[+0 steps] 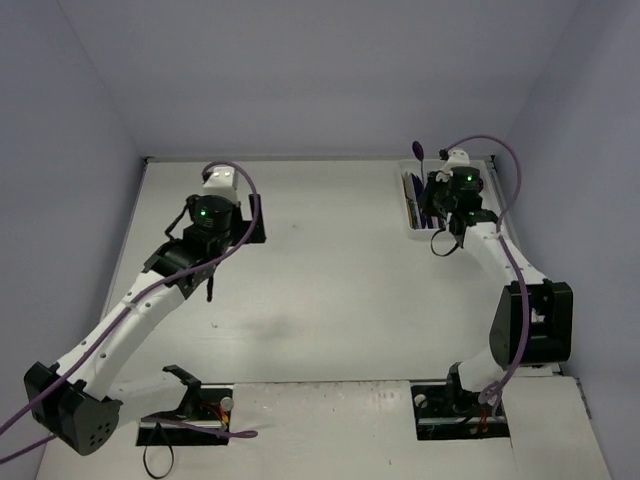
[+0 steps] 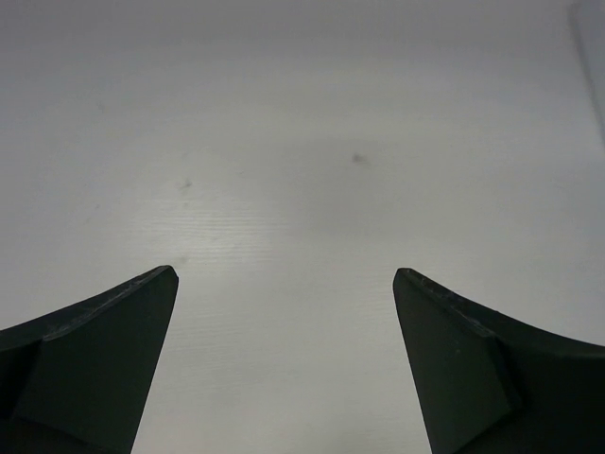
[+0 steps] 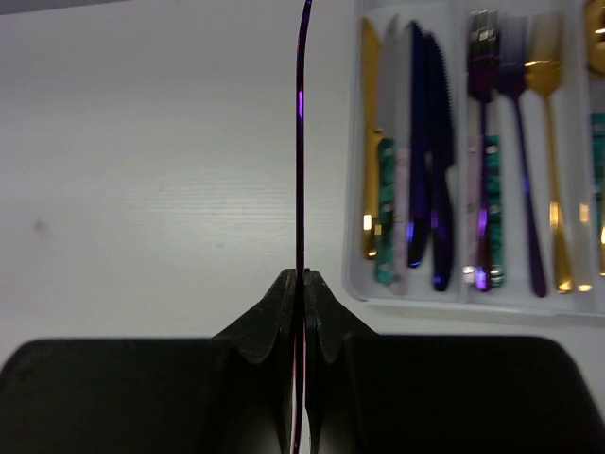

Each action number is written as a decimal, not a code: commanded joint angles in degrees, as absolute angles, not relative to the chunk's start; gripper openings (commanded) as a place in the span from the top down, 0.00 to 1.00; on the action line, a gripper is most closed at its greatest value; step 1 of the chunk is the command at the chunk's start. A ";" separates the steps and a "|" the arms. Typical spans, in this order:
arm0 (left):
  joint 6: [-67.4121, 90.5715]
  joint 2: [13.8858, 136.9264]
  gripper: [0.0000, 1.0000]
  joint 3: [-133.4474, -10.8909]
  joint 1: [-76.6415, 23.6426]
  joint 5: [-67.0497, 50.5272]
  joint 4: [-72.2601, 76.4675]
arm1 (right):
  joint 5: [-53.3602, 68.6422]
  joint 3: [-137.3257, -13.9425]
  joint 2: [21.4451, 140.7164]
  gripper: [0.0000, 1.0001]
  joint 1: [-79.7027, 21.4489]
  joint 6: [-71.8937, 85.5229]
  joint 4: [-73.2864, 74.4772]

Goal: Sort the eating utensils into containers

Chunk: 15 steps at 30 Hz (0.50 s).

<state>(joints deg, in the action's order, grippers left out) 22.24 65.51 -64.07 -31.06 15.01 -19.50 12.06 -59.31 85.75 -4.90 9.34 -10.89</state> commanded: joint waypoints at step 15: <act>15.21 58.78 0.02 -55.34 -22.32 16.65 -25.21 | 16.68 -87.47 115.45 1.00 13.42 -8.46 -3.55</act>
<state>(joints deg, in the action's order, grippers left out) 16.71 58.40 -53.45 -22.81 15.71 -26.82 12.85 -81.52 111.58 12.06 -5.17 -3.48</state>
